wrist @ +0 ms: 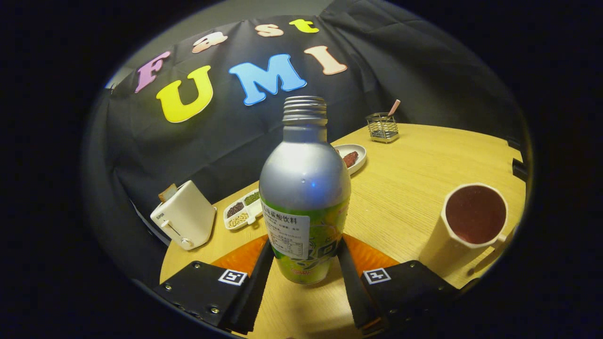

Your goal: Take the bottle from table, then pour the juice into the cup, finally place the bottle on the coaster

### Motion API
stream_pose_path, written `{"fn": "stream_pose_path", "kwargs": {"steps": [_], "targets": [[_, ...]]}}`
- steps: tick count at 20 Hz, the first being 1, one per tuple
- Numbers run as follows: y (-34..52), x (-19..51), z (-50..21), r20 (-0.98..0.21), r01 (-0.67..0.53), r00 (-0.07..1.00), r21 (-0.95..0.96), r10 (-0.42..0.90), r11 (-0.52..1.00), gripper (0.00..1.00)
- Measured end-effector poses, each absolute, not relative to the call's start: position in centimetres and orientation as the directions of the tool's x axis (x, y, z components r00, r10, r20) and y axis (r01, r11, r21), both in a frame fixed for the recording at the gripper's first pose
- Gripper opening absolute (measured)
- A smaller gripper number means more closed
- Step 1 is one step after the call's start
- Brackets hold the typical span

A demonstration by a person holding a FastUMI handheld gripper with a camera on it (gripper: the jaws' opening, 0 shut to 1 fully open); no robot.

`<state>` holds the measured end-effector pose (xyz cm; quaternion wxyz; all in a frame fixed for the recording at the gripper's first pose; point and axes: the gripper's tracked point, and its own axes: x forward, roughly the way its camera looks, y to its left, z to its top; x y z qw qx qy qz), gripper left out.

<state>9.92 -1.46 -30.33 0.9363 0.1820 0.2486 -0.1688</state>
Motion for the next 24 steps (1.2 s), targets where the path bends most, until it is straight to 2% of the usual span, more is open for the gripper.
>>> {"fn": "stream_pose_path", "kwargs": {"steps": [14,24], "targets": [[-1.9,14.3,-33.4,-0.538,0.303,0.807,0.02,-0.245,0.953,0.75],[-1.1,14.3,-33.6,-0.537,0.263,0.814,0.007,-0.219,0.965,0.8]]}}
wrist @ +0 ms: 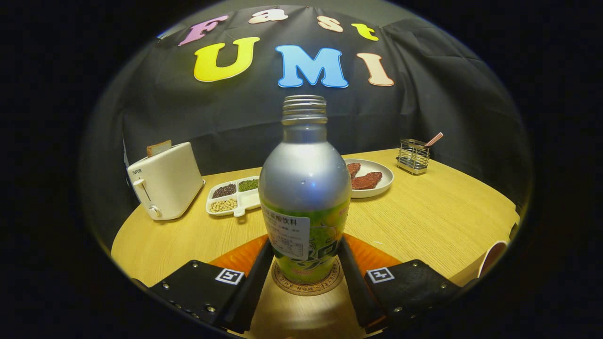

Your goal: Take the bottle from table, then pour the juice into the cup, finally place the bottle on the coaster

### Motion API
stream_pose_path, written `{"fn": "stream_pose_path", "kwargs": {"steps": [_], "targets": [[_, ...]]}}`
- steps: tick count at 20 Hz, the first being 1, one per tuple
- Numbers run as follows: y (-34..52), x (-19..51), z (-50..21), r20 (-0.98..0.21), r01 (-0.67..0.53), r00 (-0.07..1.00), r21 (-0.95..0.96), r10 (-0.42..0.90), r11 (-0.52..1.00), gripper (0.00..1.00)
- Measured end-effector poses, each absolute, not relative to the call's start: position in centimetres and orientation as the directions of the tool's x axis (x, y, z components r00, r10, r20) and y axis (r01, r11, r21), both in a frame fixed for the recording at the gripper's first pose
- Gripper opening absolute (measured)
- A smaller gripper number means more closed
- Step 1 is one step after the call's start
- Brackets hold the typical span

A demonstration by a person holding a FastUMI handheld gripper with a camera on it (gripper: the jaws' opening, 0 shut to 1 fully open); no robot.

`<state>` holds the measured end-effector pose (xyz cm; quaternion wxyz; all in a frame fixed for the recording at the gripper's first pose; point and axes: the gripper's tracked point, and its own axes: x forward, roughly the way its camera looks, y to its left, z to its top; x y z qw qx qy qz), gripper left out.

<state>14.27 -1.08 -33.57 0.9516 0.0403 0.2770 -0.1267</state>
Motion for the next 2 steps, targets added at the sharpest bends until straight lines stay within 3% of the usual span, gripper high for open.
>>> {"fn": "stream_pose_path", "kwargs": {"steps": [2], "targets": [[-0.74,14.09,-33.69,-0.545,0.251,0.812,0.006,-0.207,0.968,0.84]]}}
